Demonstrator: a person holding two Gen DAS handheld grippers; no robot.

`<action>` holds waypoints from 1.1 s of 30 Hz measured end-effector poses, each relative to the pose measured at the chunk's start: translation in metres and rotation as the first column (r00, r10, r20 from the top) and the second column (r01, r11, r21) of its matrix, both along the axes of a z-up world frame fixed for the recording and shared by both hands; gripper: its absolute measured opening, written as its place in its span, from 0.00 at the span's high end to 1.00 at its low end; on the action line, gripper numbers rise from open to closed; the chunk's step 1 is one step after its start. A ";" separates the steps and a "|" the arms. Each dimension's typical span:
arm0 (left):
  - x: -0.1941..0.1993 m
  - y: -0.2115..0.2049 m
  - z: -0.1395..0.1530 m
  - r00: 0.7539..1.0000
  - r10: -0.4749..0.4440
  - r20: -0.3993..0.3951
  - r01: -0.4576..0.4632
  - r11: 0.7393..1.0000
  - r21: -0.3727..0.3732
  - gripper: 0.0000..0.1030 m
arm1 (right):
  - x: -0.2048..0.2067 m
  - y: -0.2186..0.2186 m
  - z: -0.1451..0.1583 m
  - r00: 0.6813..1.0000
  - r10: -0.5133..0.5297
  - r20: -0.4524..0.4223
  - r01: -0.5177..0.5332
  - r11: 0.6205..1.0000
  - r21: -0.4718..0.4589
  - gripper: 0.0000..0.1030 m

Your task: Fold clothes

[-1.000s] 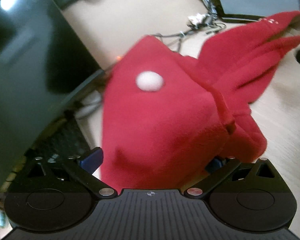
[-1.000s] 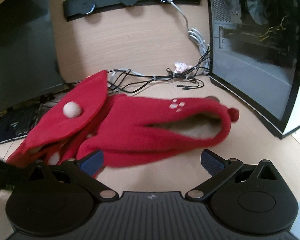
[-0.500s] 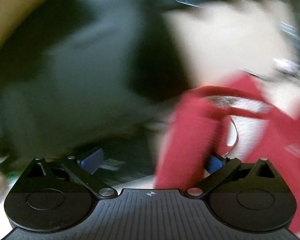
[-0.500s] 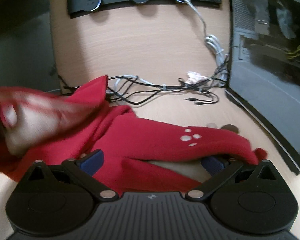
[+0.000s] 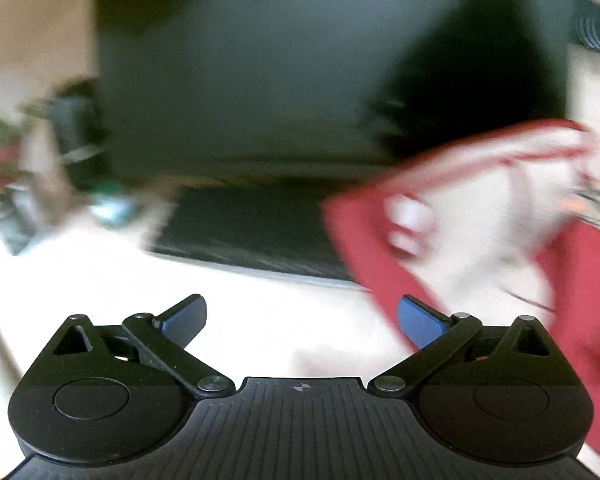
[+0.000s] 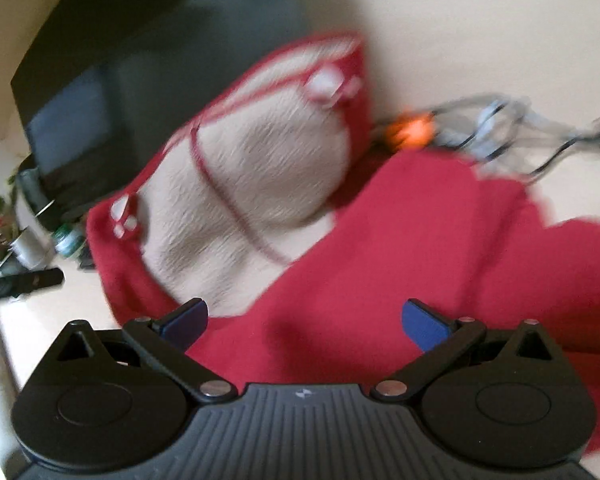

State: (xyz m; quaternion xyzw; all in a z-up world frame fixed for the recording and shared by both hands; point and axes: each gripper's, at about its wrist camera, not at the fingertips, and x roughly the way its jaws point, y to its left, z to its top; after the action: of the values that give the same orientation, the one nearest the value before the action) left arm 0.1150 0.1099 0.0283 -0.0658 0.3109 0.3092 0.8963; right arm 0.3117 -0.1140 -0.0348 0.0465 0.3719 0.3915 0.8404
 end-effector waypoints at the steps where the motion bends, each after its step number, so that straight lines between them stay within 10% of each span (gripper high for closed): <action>1: -0.001 -0.005 -0.001 0.999 -0.039 -0.002 0.039 0.999 -0.012 0.00 | 0.004 0.011 -0.009 0.998 0.035 -0.046 -0.036 0.999 -0.029 0.00; 6: -0.003 -0.033 -0.003 0.967 -0.254 0.013 0.254 0.961 -0.113 0.00 | -0.022 0.017 -0.018 0.991 0.124 0.054 -0.114 0.980 -0.162 0.00; 12: 0.027 -0.063 0.002 0.819 -0.559 0.131 0.570 0.762 -0.307 0.00 | -0.051 -0.030 -0.020 0.986 0.150 0.072 -0.131 0.967 -0.217 0.00; 16: 0.060 -0.073 -0.003 0.773 -0.616 0.155 0.627 0.702 -0.337 0.00 | -0.069 -0.067 -0.016 0.987 0.140 0.075 -0.113 0.950 -0.292 0.00; 19: 0.085 -0.073 -0.021 0.785 -0.608 0.121 0.604 0.705 -0.371 0.00 | -0.082 -0.096 -0.013 0.987 0.129 0.095 -0.084 0.924 -0.373 0.00; 25: 0.109 -0.063 -0.063 0.786 -0.616 0.054 0.572 0.690 -0.442 0.00 | -0.073 -0.162 0.022 0.979 -0.203 0.020 0.202 0.955 -0.218 0.00; 33: 0.095 -0.057 -0.090 0.816 -0.577 0.034 0.515 0.699 -0.496 0.00 | -0.032 -0.176 0.006 0.812 -0.567 -0.135 0.555 0.823 -0.120 0.00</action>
State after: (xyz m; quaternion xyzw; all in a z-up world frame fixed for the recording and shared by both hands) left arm 0.2097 0.0524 -0.0620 -0.1727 0.4381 -0.0553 0.8804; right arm 0.2797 -0.2903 -0.0291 0.1548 0.4241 0.1069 0.8859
